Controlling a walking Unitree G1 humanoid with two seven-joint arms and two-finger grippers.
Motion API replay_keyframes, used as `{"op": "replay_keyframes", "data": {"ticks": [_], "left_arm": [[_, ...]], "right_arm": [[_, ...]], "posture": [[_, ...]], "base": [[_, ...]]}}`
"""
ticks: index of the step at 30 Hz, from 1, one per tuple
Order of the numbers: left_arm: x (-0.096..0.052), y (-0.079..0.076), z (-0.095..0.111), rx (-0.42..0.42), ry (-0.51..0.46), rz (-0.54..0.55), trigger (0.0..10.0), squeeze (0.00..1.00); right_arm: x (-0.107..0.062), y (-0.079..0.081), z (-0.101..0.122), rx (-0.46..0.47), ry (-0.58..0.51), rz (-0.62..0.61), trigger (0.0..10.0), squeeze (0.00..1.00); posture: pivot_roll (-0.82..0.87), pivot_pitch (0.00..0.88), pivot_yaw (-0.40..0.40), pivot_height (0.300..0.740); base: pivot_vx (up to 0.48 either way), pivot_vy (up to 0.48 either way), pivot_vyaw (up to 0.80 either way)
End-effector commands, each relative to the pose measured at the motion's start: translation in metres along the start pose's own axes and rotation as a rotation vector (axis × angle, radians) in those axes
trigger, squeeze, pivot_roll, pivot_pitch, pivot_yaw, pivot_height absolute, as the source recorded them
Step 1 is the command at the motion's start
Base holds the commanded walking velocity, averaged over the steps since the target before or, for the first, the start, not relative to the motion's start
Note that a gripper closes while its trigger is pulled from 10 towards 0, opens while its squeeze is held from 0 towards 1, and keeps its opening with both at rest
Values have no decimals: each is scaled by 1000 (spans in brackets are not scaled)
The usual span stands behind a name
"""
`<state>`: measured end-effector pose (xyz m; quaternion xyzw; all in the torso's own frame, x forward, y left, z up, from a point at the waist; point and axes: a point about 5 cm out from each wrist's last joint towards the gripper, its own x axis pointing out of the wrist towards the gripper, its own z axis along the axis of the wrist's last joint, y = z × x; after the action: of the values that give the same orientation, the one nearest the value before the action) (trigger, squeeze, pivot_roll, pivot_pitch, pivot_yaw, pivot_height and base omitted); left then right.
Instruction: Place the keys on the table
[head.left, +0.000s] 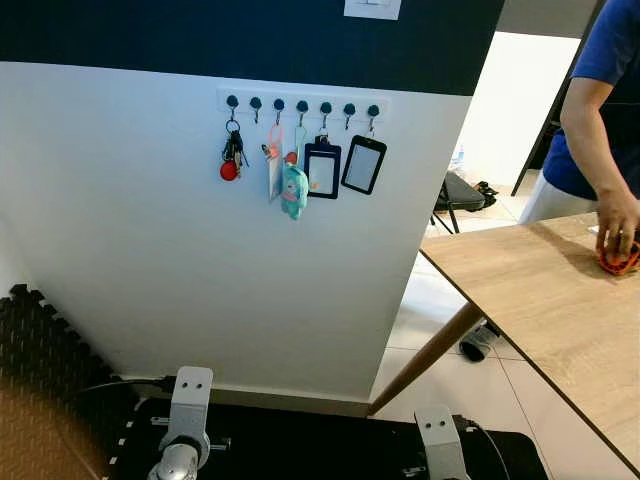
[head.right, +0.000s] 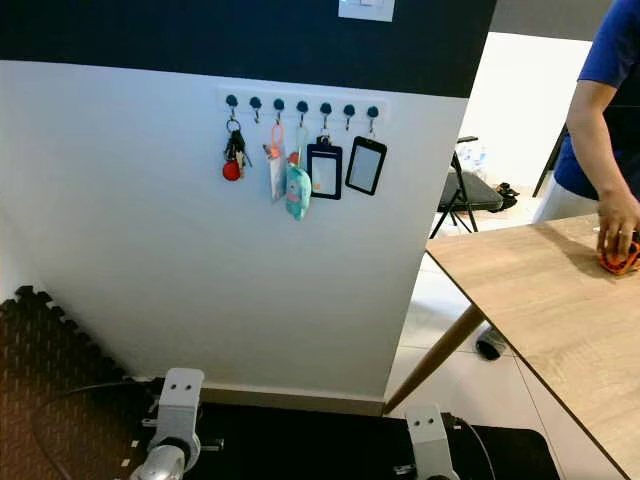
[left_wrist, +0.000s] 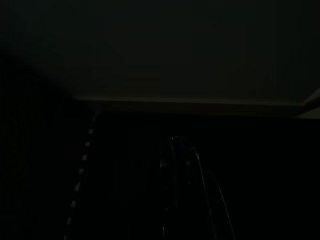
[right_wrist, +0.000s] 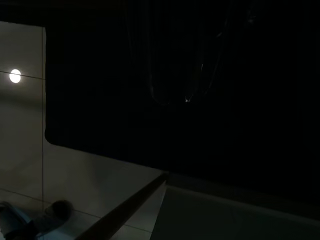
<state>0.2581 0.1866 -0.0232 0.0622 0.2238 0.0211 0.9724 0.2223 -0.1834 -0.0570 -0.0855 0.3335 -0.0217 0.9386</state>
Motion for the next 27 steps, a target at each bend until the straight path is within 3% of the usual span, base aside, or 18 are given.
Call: {"op": "replay_keyframes", "data": {"ticks": [1,27], "left_arm": [[-1,0,-3,10,18,-8,10000,0],[0,-1,-1,-3,7,-7,10000,0]], "right_arm": [[-1,-1,-4,20,9,-5,10000,0],[-2,-1,-4,24,9,-9,10000,0]], "posture": [[76,0,-51,740],[74,0,-50,740]], "base": [[0,0,0],[260,0,0]]}}
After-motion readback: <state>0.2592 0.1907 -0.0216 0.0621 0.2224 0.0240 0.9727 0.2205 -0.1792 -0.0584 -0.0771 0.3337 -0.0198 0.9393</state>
